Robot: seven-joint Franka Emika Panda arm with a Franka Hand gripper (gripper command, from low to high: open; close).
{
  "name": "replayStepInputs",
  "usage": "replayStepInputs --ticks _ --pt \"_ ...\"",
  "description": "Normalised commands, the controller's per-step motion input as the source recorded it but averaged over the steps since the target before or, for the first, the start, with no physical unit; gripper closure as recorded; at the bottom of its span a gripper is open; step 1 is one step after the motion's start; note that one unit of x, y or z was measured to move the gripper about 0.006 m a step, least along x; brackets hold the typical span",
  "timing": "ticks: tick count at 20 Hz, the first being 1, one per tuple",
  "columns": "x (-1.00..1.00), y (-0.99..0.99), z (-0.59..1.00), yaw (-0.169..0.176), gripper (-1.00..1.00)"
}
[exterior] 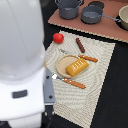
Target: Interact with the objects in diverse but meaningful ways.
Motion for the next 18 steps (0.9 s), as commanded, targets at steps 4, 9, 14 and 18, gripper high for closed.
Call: replayStepInputs --ticks 4,9,14,18 --pt "-0.68 0.49 -0.19 -0.003 1.0" --pt "-0.52 0.5 -0.36 0.0 1.0" --pt "-0.47 0.56 -0.33 0.0 1.0" --pt "-0.48 0.63 -0.34 0.0 1.0"
